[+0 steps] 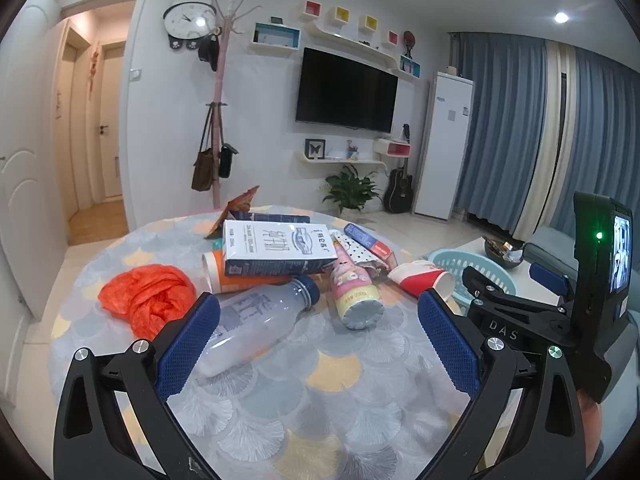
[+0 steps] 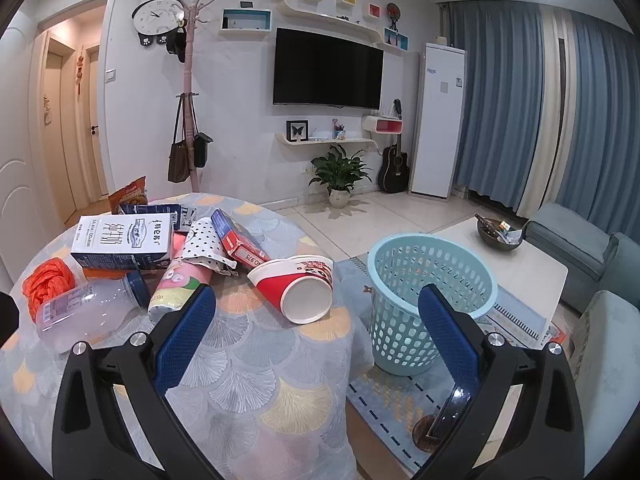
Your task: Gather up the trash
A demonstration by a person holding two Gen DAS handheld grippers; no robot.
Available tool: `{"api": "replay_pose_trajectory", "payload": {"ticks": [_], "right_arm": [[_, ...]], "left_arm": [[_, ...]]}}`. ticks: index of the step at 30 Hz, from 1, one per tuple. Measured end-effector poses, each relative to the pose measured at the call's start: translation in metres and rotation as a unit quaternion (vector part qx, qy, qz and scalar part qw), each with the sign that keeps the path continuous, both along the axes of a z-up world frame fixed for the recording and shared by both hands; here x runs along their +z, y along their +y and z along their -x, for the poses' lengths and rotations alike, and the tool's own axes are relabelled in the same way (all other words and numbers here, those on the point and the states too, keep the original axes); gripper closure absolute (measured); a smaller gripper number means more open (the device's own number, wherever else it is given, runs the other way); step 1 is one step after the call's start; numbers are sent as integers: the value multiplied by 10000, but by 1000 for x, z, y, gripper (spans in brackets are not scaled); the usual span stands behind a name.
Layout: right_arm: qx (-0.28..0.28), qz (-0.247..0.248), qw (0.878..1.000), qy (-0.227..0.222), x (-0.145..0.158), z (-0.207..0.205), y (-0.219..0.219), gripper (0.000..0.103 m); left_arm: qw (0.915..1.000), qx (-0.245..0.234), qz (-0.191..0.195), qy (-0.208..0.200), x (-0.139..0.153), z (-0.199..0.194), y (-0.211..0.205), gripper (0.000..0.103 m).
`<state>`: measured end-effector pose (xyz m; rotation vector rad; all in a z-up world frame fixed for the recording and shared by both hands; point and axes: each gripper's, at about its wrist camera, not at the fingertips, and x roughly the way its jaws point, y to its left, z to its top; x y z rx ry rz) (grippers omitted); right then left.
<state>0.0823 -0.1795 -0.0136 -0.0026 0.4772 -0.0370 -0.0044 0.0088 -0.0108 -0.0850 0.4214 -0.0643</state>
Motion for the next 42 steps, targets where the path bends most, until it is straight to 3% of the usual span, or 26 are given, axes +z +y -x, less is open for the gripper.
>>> {"api": "replay_pose_trajectory", "payload": {"ticks": [35, 40, 42], "right_arm": [[64, -200, 9997, 159, -6, -8, -3, 7], [133, -186, 9997, 128, -2, -15, -5, 7], [246, -216, 9994, 124, 0, -22, -6, 7]], "left_arm": [[9998, 104, -140, 92, -5, -3, 13, 7], [9992, 24, -235, 316, -5, -16, 32, 7], [9977, -144, -308, 592, -9, -30, 44, 7]]}}
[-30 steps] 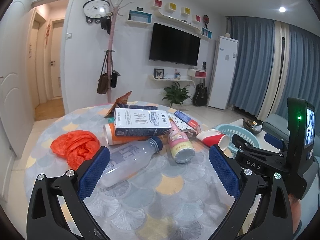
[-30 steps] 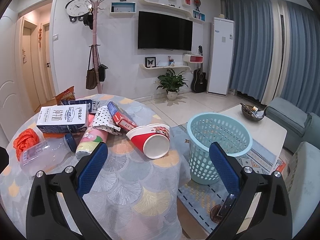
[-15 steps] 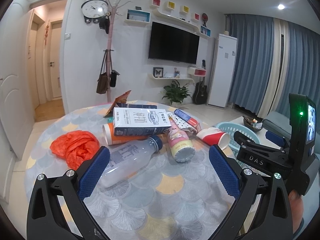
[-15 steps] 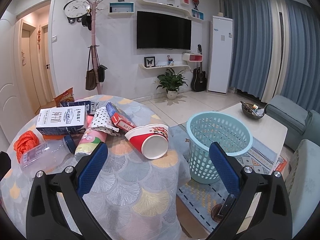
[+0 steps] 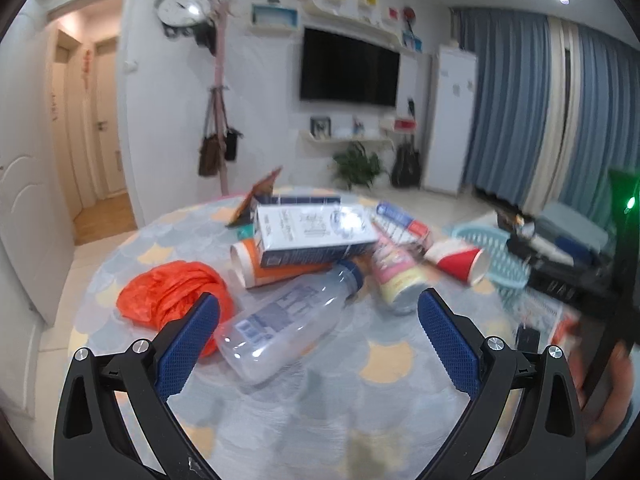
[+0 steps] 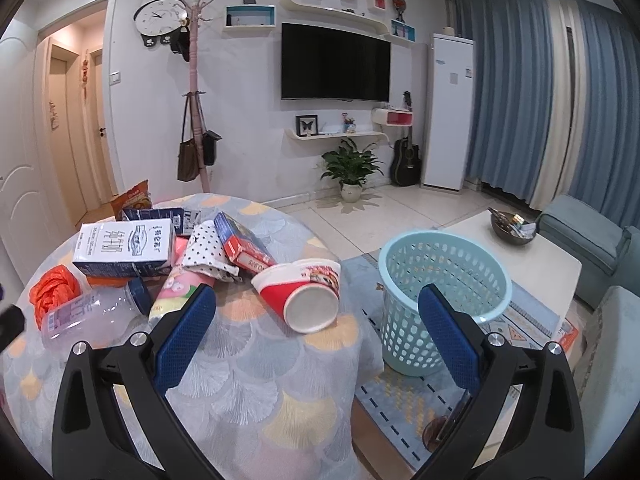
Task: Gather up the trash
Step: 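Grasp the clear plastic bottle with the left tool while the right tool grasps the red-white paper cup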
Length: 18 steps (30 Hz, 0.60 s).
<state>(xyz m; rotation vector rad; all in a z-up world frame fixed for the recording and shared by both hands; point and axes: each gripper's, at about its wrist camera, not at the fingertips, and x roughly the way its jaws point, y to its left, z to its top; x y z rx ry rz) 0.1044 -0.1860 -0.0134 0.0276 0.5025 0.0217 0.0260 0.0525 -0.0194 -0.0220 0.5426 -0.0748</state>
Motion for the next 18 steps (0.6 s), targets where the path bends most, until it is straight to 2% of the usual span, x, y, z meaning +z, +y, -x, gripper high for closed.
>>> {"api": "replay_pose_trajectory", "payload": {"ticks": [2, 4, 6, 8, 14, 18], "right_arm": [[109, -26, 9999, 17, 1, -10, -2, 10], [206, -160, 9995, 171, -2, -23, -7, 10], [433, -451, 9965, 554, -12, -44, -14, 10], [428, -516, 9937, 899, -25, -63, -18, 9], [520, -688, 9867, 1379, -45, -95, -24, 9], [718, -628, 9839, 1512, -50, -107, -16, 9]], "left_arm": [[9997, -136, 28, 203, -5, -12, 8, 7], [9977, -352, 50, 583, -14, -29, 16, 7], [9946, -548, 64, 881, -24, -43, 20, 7], [9921, -641, 31, 1075, -31, -55, 20, 7], [9842, -701, -686, 1474, -53, -82, 4, 9], [9795, -692, -890, 1670, -60, -92, 1, 12]]}}
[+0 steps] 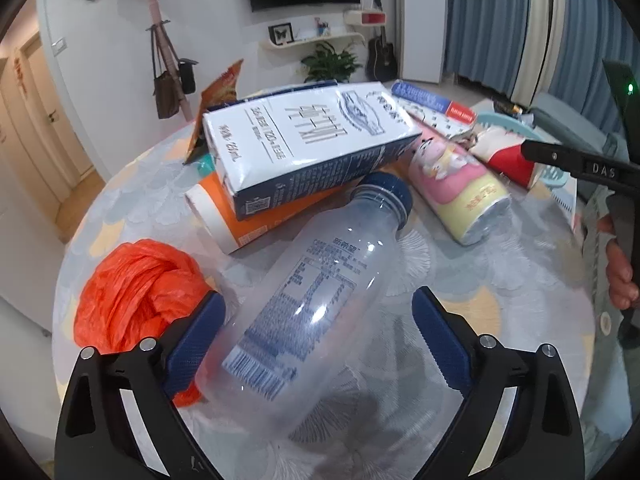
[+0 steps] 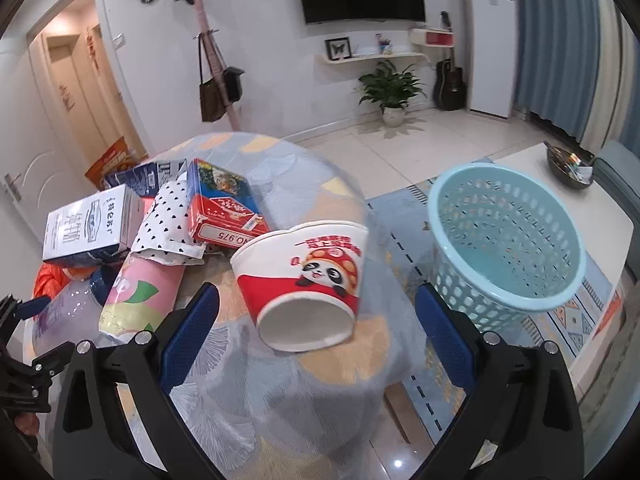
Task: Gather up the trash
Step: 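Grasp the clear plastic bottle with the left tool while the right tool grasps the red-white paper cup, then carry bottle and cup over the blue wastebasket and open both tools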
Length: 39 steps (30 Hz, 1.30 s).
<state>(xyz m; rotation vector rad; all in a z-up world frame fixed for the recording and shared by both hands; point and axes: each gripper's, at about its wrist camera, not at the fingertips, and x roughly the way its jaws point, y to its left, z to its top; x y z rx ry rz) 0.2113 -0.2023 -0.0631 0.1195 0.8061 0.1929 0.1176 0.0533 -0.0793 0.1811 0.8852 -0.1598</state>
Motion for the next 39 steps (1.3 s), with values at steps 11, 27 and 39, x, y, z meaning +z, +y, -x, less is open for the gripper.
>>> {"api": "replay_pose_trajectory", "payload": {"ticks": [11, 27, 39], "right_arm": [[290, -371, 9980, 411, -17, -10, 0, 39], [101, -343, 9969, -698, 55, 32, -32, 39], [-1025, -179, 9915, -785, 51, -8, -131, 39]], "left_arm": [[9999, -41, -59, 79, -8, -1, -2, 38], [9933, -392, 962, -500, 50, 32, -33, 47], [9792, -1215, 1310, -967, 114, -37, -149, 47]]}}
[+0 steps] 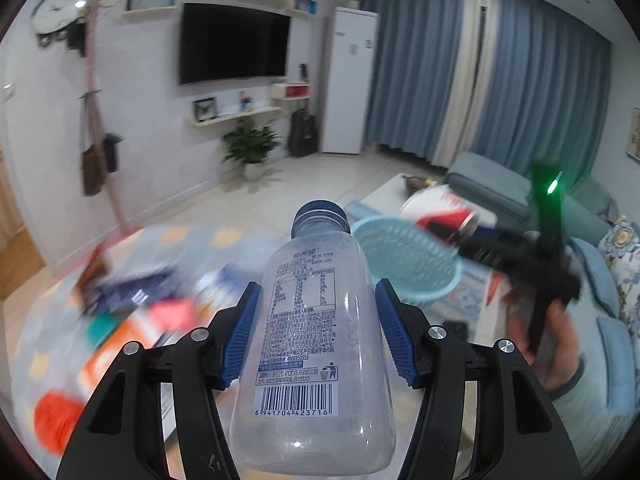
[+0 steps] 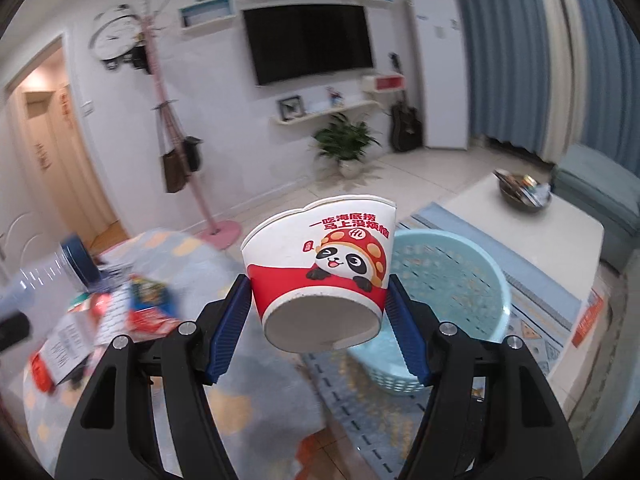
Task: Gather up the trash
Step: 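Carry bottle and cup over the blue wastebasket and open both tools, then grasp the white milk carton with the left tool while the right tool grasps the red cigarette pack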
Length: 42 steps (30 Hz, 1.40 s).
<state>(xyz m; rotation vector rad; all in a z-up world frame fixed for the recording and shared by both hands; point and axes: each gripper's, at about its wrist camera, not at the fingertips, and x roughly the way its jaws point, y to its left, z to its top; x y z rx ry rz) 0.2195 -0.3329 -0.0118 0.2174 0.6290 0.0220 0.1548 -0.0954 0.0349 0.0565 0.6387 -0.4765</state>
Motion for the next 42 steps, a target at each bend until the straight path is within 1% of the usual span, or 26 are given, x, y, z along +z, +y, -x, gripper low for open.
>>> {"api": "replay_pose_trajectory", "payload": {"ticks": [3, 5, 8, 11, 12, 15, 18, 22, 24, 26, 30, 33, 35, 36, 37, 39, 42], "right_arm": [[-318, -25, 9991, 294, -20, -19, -23, 39], [-499, -68, 9974, 520, -36, -29, -36, 39], [-749, -157, 9927, 932, -61, -42, -53, 39], [-895, -274, 9870, 1309, -82, -54, -69, 39], [-940, -286, 9845, 1451, -90, -57, -74, 39], [-1006, -305, 9801, 1685, -106, -57, -77, 38], [-1079, -308, 9767, 1831, -116, -59, -84, 38], [-1146, -407, 9734, 1943, -124, -58, -92, 38], [-1207, -416, 9728, 1933, -123, -55, -97, 37], [-1244, -482, 9728, 1895, -121, -51, -101, 34], [-1271, -556, 9731, 1838, -114, -42, -103, 34], [-1137, -595, 9774, 1678, -100, -33, -94, 34], [-1011, -452, 9826, 1492, -85, -26, -81, 34], [-933, -394, 9850, 1398, -77, -23, -74, 34], [-813, -355, 9879, 1269, -66, -19, -64, 34], [-552, -236, 9932, 996, -45, -12, -42, 34], [-216, -94, 9975, 665, -17, -3, -10, 34]], "left_arm": [[9996, -242, 74, 122, 2, -34, -42, 47], [9984, -407, 176, 355, -4, -60, -72, 47], [9957, -597, 219, 667, -20, -89, -105, 47], [9900, -726, 241, 1182, -50, -122, -140, 47], [9885, -733, 227, 1306, -59, -128, -146, 47], [9819, -700, 191, 1750, -90, -149, -163, 47], [9787, -640, 106, 1947, -113, -160, -175, 46], [9740, -585, 112, 2184, -128, -167, -183, 46], [9740, -576, 187, 2184, -128, -166, -180, 41], [9749, -579, 296, 2130, -124, -161, -170, 35], [9791, -538, 387, 1925, -110, -148, -156, 34], [9842, -504, 420, 1642, -93, -133, -142, 33], [9871, -488, 444, 1458, -82, -121, -130, 32], [9894, -449, 462, 1302, -73, -111, -119, 31], [9909, -405, 484, 1186, -65, -104, -110, 29], [9940, -295, 544, 900, -47, -86, -86, 27], [9971, -121, 513, 544, -25, -61, -54, 25]]}}
